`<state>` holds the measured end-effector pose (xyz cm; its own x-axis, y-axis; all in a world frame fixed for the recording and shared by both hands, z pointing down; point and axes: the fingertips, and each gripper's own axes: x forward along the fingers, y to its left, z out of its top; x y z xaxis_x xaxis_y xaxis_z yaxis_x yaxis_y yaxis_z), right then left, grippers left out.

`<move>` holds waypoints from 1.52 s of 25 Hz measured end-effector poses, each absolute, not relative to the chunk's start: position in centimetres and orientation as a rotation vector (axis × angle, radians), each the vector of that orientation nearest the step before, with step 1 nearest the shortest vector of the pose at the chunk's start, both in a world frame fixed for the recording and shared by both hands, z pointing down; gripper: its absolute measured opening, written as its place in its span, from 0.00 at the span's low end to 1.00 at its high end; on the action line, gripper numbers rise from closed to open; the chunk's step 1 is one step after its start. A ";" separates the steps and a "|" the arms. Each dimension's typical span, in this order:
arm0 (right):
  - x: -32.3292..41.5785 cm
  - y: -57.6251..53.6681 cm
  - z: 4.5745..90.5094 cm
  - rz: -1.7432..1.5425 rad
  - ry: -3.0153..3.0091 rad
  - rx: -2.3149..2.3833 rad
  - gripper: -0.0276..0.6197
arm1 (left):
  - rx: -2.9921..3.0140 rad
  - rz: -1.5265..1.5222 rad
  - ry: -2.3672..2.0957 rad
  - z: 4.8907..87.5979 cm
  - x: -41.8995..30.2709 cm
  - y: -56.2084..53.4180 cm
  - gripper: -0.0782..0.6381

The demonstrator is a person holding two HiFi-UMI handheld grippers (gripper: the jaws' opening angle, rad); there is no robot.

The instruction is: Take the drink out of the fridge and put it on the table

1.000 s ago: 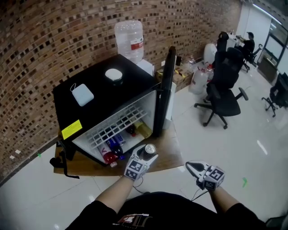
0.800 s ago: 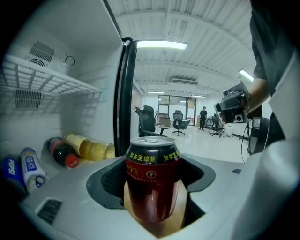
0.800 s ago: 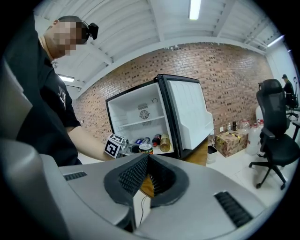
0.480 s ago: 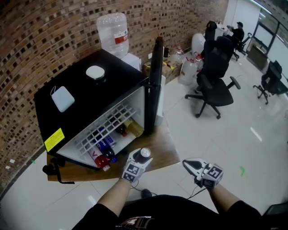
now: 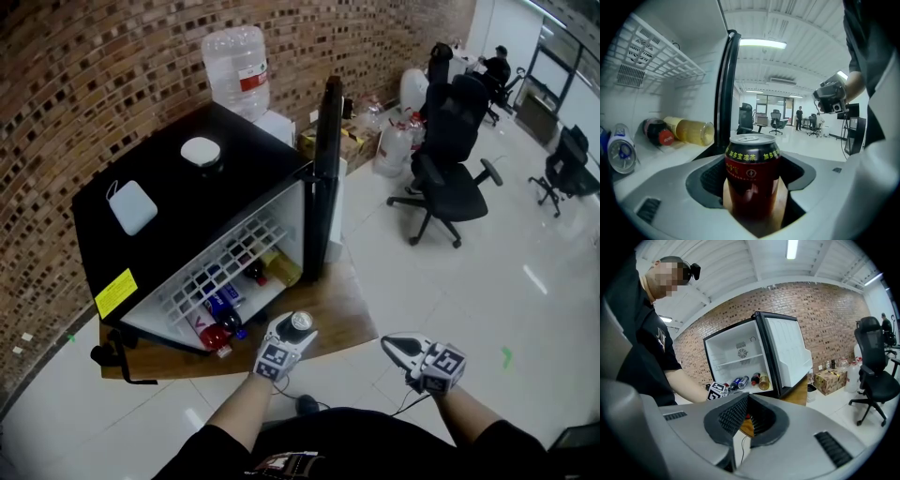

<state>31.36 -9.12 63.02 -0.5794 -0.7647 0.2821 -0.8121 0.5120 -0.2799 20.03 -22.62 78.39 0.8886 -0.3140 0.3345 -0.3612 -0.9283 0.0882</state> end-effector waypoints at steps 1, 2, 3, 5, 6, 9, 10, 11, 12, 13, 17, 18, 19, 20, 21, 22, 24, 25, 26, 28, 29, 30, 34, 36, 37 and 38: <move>31.1 -9.0 63.0 0.583 -2.625 1.368 0.04 | 2.899 0.483 -0.518 78.3 19.9 -22.5 0.56; 30.9 -9.0 62.9 0.579 -2.627 1.362 0.04 | 2.892 0.493 -0.513 78.3 19.6 -22.4 0.56; 30.7 -9.0 62.8 0.576 -2.630 1.359 0.04 | 2.893 0.509 -0.509 78.4 19.3 -22.2 0.56; 30.3 -9.2 62.5 0.569 -2.634 1.357 0.04 | 2.902 0.560 -0.495 78.8 18.8 -21.6 0.57; 30.2 -9.3 62.4 0.563 -2.635 1.357 0.04 | 2.899 0.584 -0.489 79.0 18.7 -21.4 0.57; 29.3 -9.7 62.1 0.544 -2.641 1.347 0.04 | 2.859 0.634 -0.490 79.5 18.5 -21.3 0.58; 28.7 -9.8 61.9 0.545 -2.643 1.338 0.04 | 2.845 0.658 -0.490 79.7 18.3 -21.5 0.59; 28.2 -10.0 61.8 0.542 -2.645 1.332 0.04 | 2.833 0.673 -0.489 79.9 18.1 -21.5 0.63; 27.8 -10.1 61.7 0.533 -2.647 1.329 0.04 | 2.825 0.670 -0.487 79.7 17.7 -21.5 0.68; 27.6 -10.2 61.6 0.516 -2.648 1.332 0.04 | 2.819 0.652 -0.488 79.3 17.2 -21.3 0.68; 27.0 -10.8 61.7 0.480 -2.651 1.357 0.05 | 2.776 0.546 -0.483 76.9 13.5 -20.1 0.68; 26.6 -10.8 61.7 0.491 -2.651 1.362 0.05 | 2.759 0.523 -0.457 76.3 12.1 -19.4 0.68; 26.1 -10.8 61.6 0.499 -2.653 1.367 0.05 | 2.741 0.497 -0.427 75.4 10.6 -18.5 0.67; 25.6 -10.8 61.7 0.497 -2.657 1.367 0.05 | 2.724 0.460 -0.404 74.0 8.9 -17.7 0.65; 25.0 -10.9 61.7 0.492 -2.663 1.360 0.05 | 2.709 0.409 -0.394 72.2 7.0 -17.0 0.61; 24.2 -11.0 61.7 0.488 -2.673 1.349 0.05 | 2.697 0.350 -0.399 70.4 5.1 -16.5 0.57; 22.3 -11.2 61.3 0.494 -2.694 1.337 0.05 | 2.684 0.239 -0.436 67.1 0.7 -15.7 0.46; 21.3 -11.3 61.1 0.502 -2.698 1.337 0.05 | 2.683 0.196 -0.460 65.8 -1.4 -15.5 0.40; 20.3 -11.5 61.0 0.508 -2.704 1.338 0.04 | 2.685 0.163 -0.486 64.7 -3.6 -15.3 0.35; 18.2 -11.9 61.0 0.513 -2.734 1.342 0.04 | 2.687 0.118 -0.541 63.0 -8.0 -15.2 0.25; 17.0 -12.1 60.8 0.519 -2.752 1.340 0.04 | 2.683 0.097 -0.567 62.3 -10.2 -15.2 0.19; 15.8 -12.2 60.7 0.529 -2.766 1.337 0.04 | 2.677 0.076 -0.593 61.6 -12.3 -15.4 0.14; 11.3 -12.7 60.8 0.602 -2.777 1.319 0.04 | 2.656 0.011 -0.692 59.9 -19.3 -16.6 0.11; 9.2 -12.9 60.8 0.615 -2.791 1.303 0.04 | 2.652 0.011 -0.723 59.7 -22.0 -17.0 0.11; 8.3 -13.1 60.7 0.618 -2.804 1.298 0.04 | 2.655 0.020 -0.731 59.7 -23.1 -17.1 0.11; 7.4 -13.3 60.4 0.623 -2.817 1.295 0.04 | 2.661 0.035 -0.733 59.9 -23.9 -17.1 0.11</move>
<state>7.41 -13.32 60.44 -0.6645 -0.7336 0.1424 -0.7253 0.5871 -0.3596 -23.94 -17.06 59.87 0.8638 -0.4888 0.1222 -0.4982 -0.7923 0.3523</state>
